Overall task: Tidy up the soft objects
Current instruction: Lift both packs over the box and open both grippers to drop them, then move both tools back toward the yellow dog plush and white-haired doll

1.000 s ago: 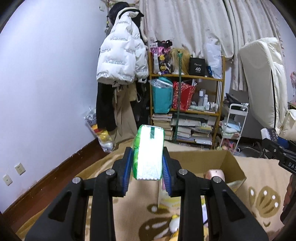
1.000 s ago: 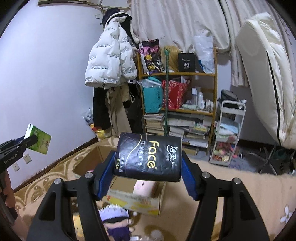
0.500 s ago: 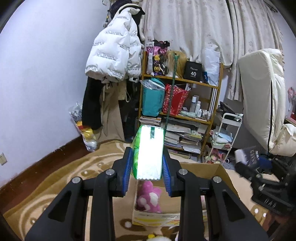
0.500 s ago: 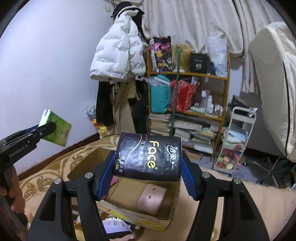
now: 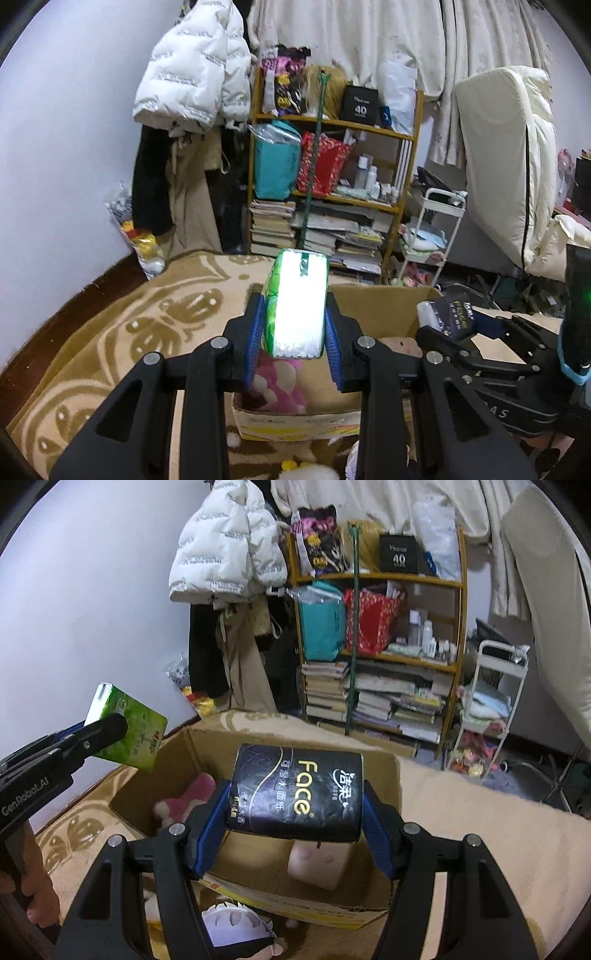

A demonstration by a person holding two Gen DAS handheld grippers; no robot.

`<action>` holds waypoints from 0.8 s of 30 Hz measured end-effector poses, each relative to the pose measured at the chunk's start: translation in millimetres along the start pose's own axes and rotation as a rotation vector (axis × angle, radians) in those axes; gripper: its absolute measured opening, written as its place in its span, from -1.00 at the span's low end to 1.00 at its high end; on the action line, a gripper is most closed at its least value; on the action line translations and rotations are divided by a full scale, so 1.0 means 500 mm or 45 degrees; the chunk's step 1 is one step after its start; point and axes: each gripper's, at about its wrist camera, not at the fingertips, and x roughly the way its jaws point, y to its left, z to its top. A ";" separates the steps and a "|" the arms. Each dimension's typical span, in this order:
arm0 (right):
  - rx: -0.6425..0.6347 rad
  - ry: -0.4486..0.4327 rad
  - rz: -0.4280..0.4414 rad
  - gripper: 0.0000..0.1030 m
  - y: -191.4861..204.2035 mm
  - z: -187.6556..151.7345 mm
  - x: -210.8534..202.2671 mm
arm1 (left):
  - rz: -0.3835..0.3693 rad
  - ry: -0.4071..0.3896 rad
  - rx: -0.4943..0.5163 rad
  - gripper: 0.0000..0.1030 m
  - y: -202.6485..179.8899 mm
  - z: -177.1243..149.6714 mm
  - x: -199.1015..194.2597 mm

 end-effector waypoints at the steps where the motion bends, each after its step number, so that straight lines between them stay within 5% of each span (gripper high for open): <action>1: 0.002 0.012 -0.003 0.36 -0.001 -0.004 0.004 | -0.004 0.015 -0.002 -0.42 0.001 -0.001 0.005; 8: -0.025 0.080 0.035 0.37 -0.002 -0.019 0.023 | 0.026 0.135 -0.035 -0.38 0.008 -0.008 0.034; 9: -0.031 0.089 0.037 0.38 -0.001 -0.021 0.024 | 0.032 0.141 -0.037 -0.22 0.010 -0.010 0.034; 10: -0.036 0.100 0.038 0.38 -0.001 -0.022 0.025 | 0.036 0.152 -0.042 0.20 0.012 -0.012 0.036; 12: -0.037 0.105 0.044 0.65 0.000 -0.025 0.021 | 0.046 0.155 -0.057 0.49 0.016 -0.015 0.034; 14: -0.032 0.103 0.050 0.85 0.001 -0.026 0.015 | 0.046 0.166 -0.071 0.50 0.022 -0.017 0.029; 19: -0.023 0.098 0.043 1.00 0.005 -0.027 -0.012 | 0.069 0.188 -0.103 0.80 0.037 -0.019 0.007; 24: -0.021 0.075 0.008 1.00 0.005 -0.031 -0.054 | 0.099 0.171 -0.070 0.92 0.036 -0.017 -0.039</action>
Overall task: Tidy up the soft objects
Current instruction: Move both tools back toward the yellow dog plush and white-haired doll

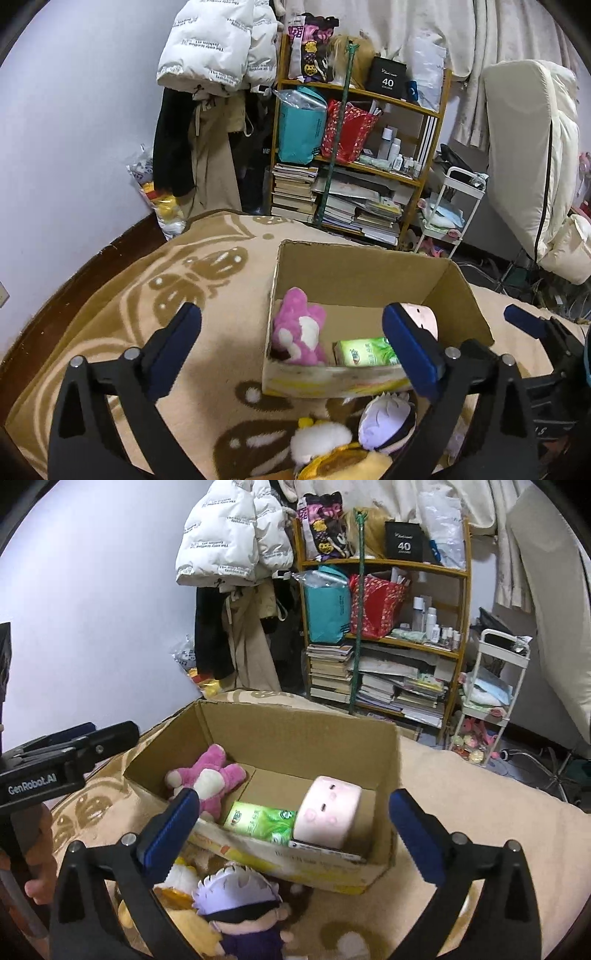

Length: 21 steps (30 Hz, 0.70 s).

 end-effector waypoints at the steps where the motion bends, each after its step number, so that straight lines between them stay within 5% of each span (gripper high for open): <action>1: 0.004 -0.002 -0.008 1.00 0.000 -0.001 -0.009 | 0.004 -0.003 0.000 0.93 0.001 -0.002 -0.008; 21: 0.153 -0.007 -0.029 1.00 -0.033 -0.080 -0.178 | 0.005 0.062 0.119 0.95 -0.048 -0.082 -0.125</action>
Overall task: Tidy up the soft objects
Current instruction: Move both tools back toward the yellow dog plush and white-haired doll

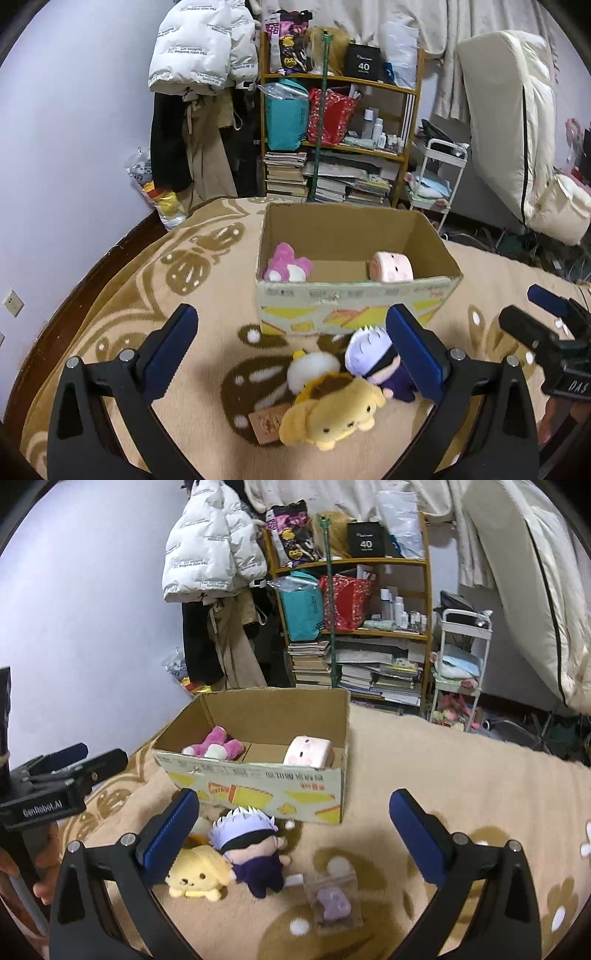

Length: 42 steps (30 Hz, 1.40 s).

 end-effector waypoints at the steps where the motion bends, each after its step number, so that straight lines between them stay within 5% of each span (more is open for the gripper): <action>1: 0.012 -0.001 -0.003 1.00 -0.004 -0.001 -0.006 | 0.004 0.007 0.004 0.95 -0.002 -0.005 -0.003; 18: 0.017 0.018 -0.059 1.00 -0.012 -0.071 -0.058 | 0.036 0.044 -0.003 0.95 0.003 -0.073 -0.038; 42: 0.134 0.159 -0.090 1.00 -0.058 -0.101 0.034 | -0.023 0.129 -0.046 0.95 0.008 -0.106 0.048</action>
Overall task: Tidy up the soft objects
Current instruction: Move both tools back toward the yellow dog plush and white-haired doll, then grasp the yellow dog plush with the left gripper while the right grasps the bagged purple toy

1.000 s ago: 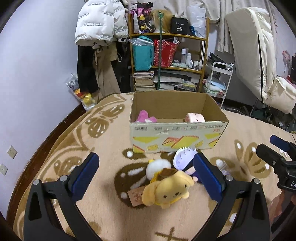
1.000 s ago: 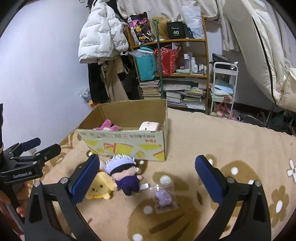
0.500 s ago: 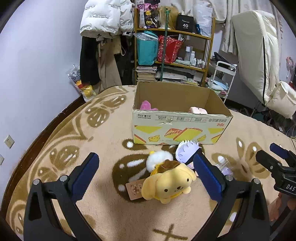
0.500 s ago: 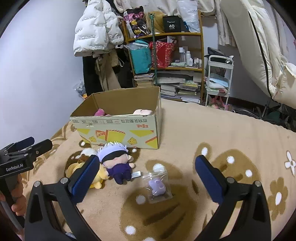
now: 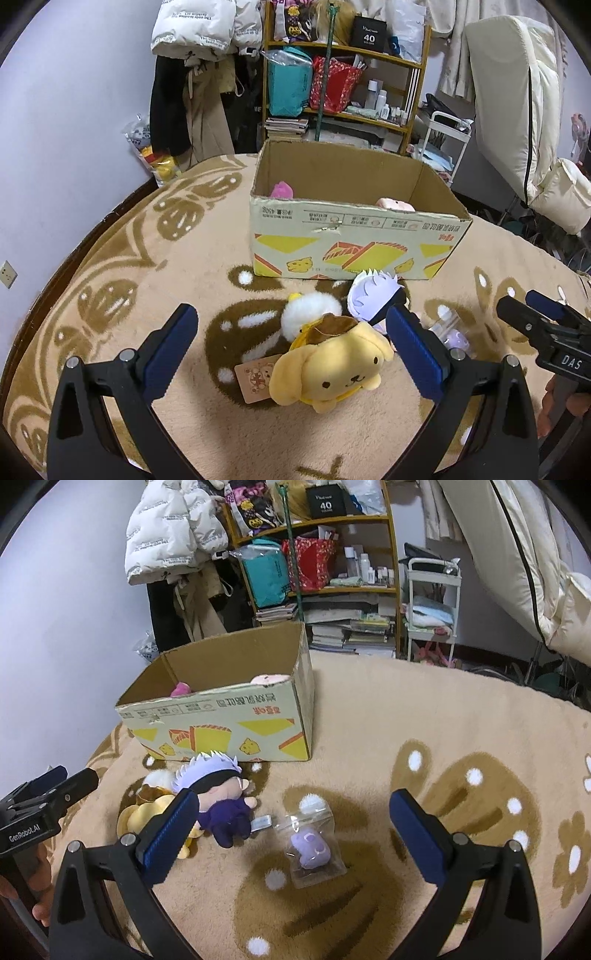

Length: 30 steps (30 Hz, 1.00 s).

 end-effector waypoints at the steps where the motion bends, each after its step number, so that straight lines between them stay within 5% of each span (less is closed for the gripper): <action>1: 0.003 0.014 0.000 1.00 -0.001 -0.001 0.008 | -0.005 0.006 -0.005 0.95 0.000 -0.001 0.004; 30: 0.076 0.414 -0.098 1.00 -0.038 -0.040 0.151 | -0.173 0.297 0.093 0.95 -0.052 -0.054 0.120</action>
